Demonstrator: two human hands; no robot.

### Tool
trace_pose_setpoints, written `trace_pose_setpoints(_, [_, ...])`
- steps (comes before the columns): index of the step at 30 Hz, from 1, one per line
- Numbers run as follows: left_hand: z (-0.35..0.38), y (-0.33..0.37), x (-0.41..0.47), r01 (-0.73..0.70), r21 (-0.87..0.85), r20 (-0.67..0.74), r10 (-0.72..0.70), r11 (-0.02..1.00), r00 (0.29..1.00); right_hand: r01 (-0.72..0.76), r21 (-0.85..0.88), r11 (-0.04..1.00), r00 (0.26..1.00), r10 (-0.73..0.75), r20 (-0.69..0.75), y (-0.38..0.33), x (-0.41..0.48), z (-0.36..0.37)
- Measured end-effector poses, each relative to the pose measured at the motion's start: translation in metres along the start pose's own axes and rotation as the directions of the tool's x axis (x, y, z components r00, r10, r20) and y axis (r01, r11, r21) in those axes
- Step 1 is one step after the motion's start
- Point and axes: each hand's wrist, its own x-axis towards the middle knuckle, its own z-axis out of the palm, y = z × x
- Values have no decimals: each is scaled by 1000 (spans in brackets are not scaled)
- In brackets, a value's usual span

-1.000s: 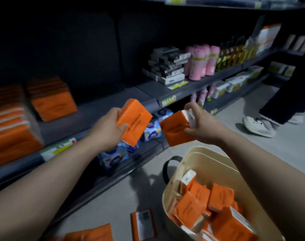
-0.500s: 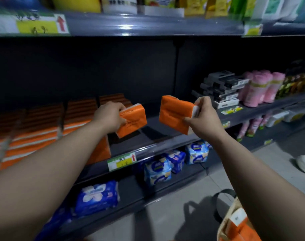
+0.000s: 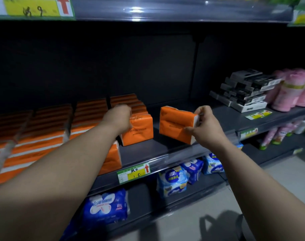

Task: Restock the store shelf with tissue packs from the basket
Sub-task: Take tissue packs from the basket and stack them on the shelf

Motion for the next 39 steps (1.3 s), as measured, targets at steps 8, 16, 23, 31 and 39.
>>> trace_pose_setpoints(8, [-5, -6, -1, -30, 57, 34, 28, 998, 999, 34, 77, 996, 994, -42, 101, 8, 7, -6])
trace_pose_setpoints(16, [-16, -38, 20, 70, -203, 34, -64, 977, 997, 17, 190, 982, 959, -70, 274, 10, 13, 9])
trace_pose_setpoints(23, [-5, -50, 43, 21, -98, 182, -3, 995, 983, -4, 229, 973, 932, -80, 354, 1, 18, 47])
trace_pose_setpoints(31, [-3, -56, 56, -41, -9, 230, 42, 999, 972, 7, 185, 983, 935, -72, 346, -5, 23, 82])
trace_pose_setpoints(39, [-10, -56, 52, -57, 69, 207, 42, 996, 978, 82, 20, 996, 926, -84, 368, -11, 20, 94])
